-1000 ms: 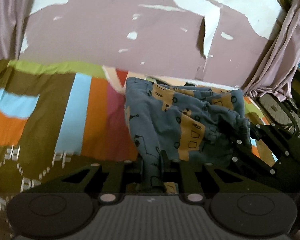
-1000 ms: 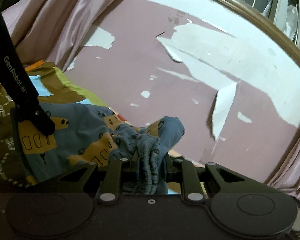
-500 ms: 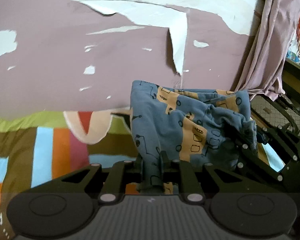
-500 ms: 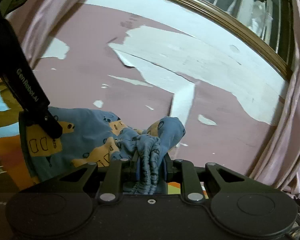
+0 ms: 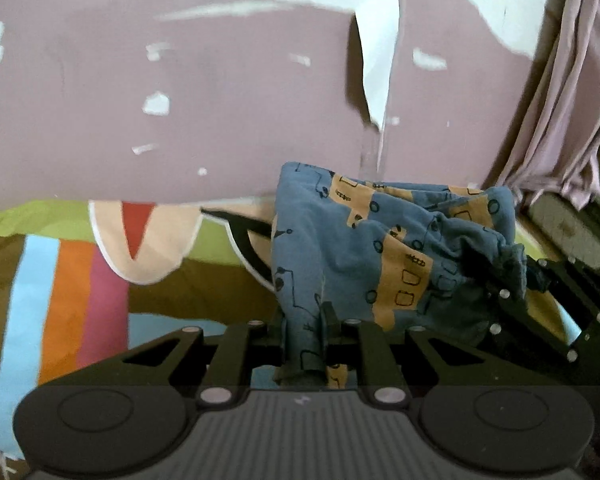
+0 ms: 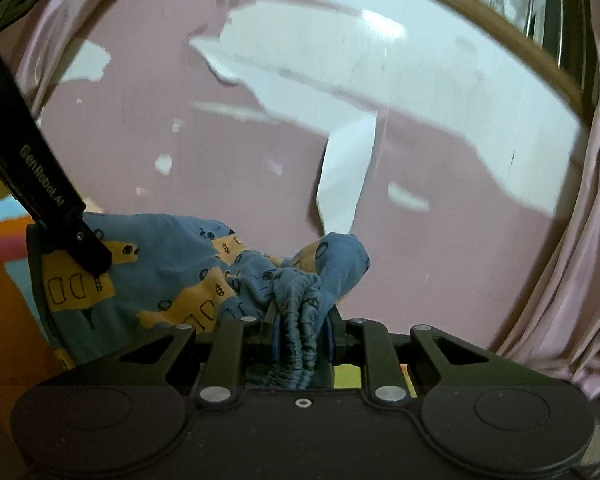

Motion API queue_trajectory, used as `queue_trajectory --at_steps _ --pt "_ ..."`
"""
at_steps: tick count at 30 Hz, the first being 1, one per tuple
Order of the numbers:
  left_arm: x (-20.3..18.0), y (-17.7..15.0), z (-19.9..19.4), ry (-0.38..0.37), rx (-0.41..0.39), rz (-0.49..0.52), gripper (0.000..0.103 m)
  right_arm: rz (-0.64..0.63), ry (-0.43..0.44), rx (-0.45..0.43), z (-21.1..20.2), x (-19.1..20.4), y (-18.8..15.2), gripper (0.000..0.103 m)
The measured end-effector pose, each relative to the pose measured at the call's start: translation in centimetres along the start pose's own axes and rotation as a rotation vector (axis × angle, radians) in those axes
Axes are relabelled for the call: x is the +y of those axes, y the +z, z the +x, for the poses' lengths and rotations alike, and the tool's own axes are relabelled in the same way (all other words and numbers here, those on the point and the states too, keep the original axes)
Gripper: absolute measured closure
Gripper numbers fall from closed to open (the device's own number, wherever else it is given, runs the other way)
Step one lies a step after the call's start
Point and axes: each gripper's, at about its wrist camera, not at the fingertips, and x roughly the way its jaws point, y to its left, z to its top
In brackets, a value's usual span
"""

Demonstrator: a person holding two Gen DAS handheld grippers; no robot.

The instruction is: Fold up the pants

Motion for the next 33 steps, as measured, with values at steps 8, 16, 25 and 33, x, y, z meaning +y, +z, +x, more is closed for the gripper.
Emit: queue_trajectory --at_steps 8,16,25,33 --pt "0.5 -1.5 2.7 0.009 0.066 -0.02 0.085 0.098 0.038 0.145 2.8 -1.4 -1.9 0.077" --pt "0.4 -1.9 3.6 0.037 0.092 0.001 0.081 0.131 0.021 0.195 3.7 -1.6 -2.7 0.057" --pt "1.4 -2.0 3.4 0.048 0.102 -0.012 0.052 0.167 -0.07 0.208 3.5 -3.0 -3.3 0.011" --pt "1.8 -2.0 0.6 0.056 0.047 -0.022 0.021 0.182 -0.119 0.136 1.1 -2.8 -1.4 0.001"
